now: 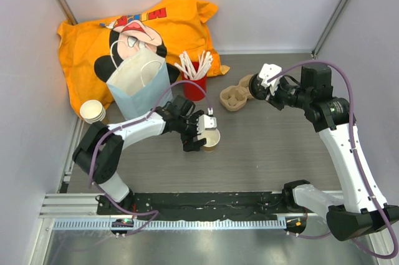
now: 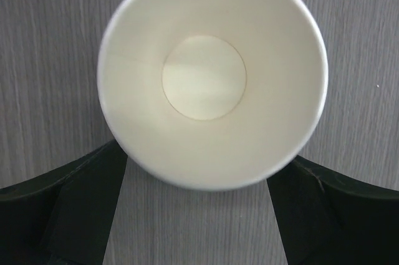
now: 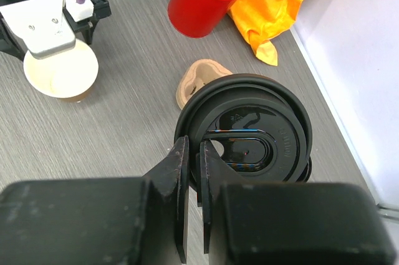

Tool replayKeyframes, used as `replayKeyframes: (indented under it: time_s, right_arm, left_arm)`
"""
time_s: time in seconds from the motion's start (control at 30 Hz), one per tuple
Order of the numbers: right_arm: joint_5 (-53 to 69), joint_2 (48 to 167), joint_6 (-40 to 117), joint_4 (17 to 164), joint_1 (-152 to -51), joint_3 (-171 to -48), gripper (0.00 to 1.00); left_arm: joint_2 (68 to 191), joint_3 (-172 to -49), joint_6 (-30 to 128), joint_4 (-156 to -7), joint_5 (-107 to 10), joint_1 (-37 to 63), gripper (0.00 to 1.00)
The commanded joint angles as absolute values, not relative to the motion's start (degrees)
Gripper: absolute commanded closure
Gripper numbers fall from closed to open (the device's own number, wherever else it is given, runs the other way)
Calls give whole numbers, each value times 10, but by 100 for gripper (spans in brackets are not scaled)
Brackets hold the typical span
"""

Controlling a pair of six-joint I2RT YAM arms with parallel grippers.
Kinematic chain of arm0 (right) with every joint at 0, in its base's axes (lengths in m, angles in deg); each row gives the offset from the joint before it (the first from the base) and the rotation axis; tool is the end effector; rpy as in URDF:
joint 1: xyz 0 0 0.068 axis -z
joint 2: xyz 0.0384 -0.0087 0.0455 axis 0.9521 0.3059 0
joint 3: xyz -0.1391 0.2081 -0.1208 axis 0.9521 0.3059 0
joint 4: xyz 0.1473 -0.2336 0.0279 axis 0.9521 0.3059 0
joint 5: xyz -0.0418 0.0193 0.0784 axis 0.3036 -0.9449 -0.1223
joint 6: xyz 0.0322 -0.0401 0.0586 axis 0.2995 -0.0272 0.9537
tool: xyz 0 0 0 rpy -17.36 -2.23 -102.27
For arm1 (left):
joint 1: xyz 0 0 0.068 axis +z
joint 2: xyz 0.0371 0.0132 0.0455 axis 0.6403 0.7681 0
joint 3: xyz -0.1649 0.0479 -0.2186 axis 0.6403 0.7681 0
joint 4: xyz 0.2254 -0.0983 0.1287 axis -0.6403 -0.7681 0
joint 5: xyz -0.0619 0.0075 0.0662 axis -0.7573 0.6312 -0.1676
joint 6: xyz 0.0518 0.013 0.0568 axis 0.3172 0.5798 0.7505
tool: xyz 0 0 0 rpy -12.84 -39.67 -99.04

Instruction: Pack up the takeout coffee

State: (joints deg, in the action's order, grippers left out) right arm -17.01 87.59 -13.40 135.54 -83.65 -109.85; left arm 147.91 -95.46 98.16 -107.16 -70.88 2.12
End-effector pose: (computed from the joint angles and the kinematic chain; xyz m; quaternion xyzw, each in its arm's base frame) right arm 0.2263 0.0830 0.4105 -0.5170 0.6664 0.0996 0.5279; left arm 0.2554 -0.2400 0.1598 0.6246 0.6950 -0.2533 0.2504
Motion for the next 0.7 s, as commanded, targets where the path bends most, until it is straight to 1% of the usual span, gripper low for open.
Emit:
replayKeyframes:
  time_s: [0.0, 0.3, 0.67]
  right_arm:
    - [-172, 863, -125, 1339, -832, -1098, 99]
    - [-175, 864, -124, 1335, -828, -1096, 99]
    - [-170, 866, -122, 1329, -824, -1095, 99]
  left_arm:
    - [1497, -988, 960, -1020, -690, 5, 11]
    - [1542, -1028, 955, -1040, -683, -22, 17]
    - [1587, -1102, 913, -1034, -692, -48, 18]
